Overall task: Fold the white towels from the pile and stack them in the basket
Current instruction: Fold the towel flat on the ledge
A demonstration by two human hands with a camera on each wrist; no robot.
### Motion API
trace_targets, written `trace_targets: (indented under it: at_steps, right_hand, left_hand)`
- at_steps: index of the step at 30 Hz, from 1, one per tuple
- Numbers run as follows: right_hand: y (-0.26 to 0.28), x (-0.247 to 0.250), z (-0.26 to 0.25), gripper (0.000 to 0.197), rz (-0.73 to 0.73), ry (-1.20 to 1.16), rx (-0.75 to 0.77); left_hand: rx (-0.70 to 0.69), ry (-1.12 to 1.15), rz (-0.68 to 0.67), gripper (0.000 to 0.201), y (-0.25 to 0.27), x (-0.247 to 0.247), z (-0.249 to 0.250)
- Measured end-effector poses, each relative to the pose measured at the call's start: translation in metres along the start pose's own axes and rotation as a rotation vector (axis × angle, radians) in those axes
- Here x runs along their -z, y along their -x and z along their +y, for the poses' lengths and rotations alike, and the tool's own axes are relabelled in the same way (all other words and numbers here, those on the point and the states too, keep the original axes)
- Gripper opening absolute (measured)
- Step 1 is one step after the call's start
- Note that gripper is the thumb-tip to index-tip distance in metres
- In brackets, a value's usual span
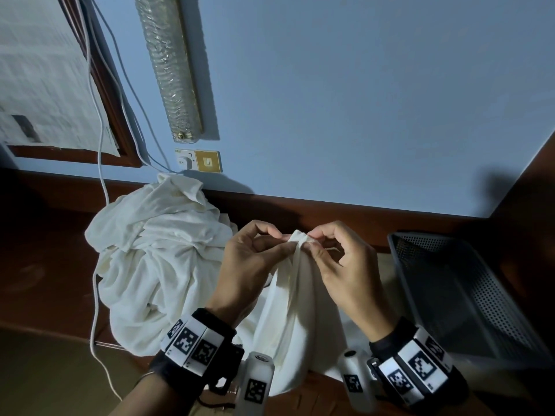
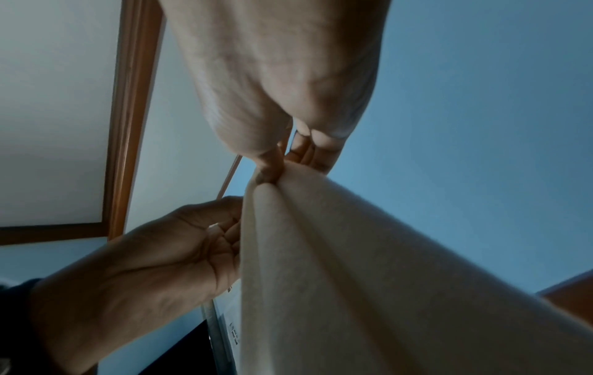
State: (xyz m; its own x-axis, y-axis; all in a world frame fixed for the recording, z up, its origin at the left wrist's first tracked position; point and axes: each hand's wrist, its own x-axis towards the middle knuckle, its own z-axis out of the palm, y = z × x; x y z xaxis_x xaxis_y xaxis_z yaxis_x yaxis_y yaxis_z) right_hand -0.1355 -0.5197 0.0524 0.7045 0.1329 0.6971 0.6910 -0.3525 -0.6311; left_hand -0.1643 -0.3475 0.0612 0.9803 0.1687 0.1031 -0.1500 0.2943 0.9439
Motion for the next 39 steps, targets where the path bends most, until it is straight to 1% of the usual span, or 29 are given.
trace_targets:
  at_steps: [3,5,7,9,12,16,18,21,23,24,25,28,30,31,33,35,37,39]
  right_hand:
    - [-0.001,0.002,0.001,0.012,-0.003,-0.079,-0.076]
    - [-0.004,0.005,0.003,0.015,-0.043,-0.132,-0.149]
    - [-0.007,0.008,0.005,0.019,-0.093,-0.138,-0.176]
    - [-0.008,0.008,0.005,0.018,-0.12,-0.084,-0.139]
    - [-0.009,0.007,0.004,0.014,-0.115,-0.007,-0.07]
    - [-0.004,0.004,0.001,0.012,-0.112,0.055,-0.012]
    - [0.0,-0.001,-0.003,0.014,-0.076,0.087,0.005]
    - [-0.005,-0.007,-0.007,0.016,-0.021,0.117,0.026]
    - [-0.016,-0.001,-0.006,0.016,0.046,0.141,0.026]
    - [-0.022,0.004,-0.005,0.016,0.084,0.165,0.02]
    - [-0.028,0.01,-0.003,0.016,0.112,0.19,0.013]
    - [-0.04,0.029,0.004,0.016,0.15,0.214,-0.023]
    - [-0.047,0.044,0.012,0.013,0.199,0.233,-0.097]
    - [-0.05,0.05,0.017,0.012,0.21,0.249,-0.138]
    - [-0.056,0.06,0.029,0.011,0.197,0.285,-0.194]
    - [-0.06,0.067,0.043,0.013,0.17,0.313,-0.227]
    - [-0.064,0.075,0.057,0.021,0.132,0.323,-0.255]
    - [-0.069,0.084,0.068,0.026,0.088,0.343,-0.267]
  left_hand:
    - [-0.025,-0.019,-0.03,0.026,0.0,-0.003,0.004]
    - [-0.039,-0.045,-0.046,0.029,-0.001,-0.003,0.005]
    - [-0.058,-0.069,-0.074,0.031,-0.003,-0.002,0.006]
    - [-0.083,-0.088,-0.111,0.033,-0.004,-0.002,0.008]
    - [-0.137,-0.124,-0.155,0.033,-0.007,0.001,0.007]
    - [-0.204,-0.197,-0.179,0.03,-0.005,0.002,0.007]
    - [-0.25,-0.334,-0.156,0.025,-0.008,0.0,0.001]
    - [-0.286,-0.721,-0.127,0.016,-0.015,0.002,-0.018]
    - [-0.257,-0.928,-0.138,0.027,-0.019,0.014,-0.031]
    - [-0.227,-0.998,-0.14,0.033,-0.021,0.023,-0.036]
    - [-0.18,-1.055,-0.142,0.036,-0.023,0.032,-0.039]
    - [-0.002,-1.217,-0.162,0.027,-0.031,0.061,-0.042]
    - [0.082,-1.256,-0.148,0.021,-0.038,0.078,-0.041]
    - [0.093,-1.255,-0.123,0.019,-0.041,0.085,-0.038]
    - [0.069,-1.267,-0.089,0.013,-0.049,0.095,-0.022]
    - [0.015,-1.253,-0.104,0.008,-0.059,0.1,0.005]
    - [-0.064,-1.244,-0.168,0.013,-0.064,0.097,0.035]
    - [-0.136,-1.256,-0.262,0.017,-0.061,0.088,0.059]
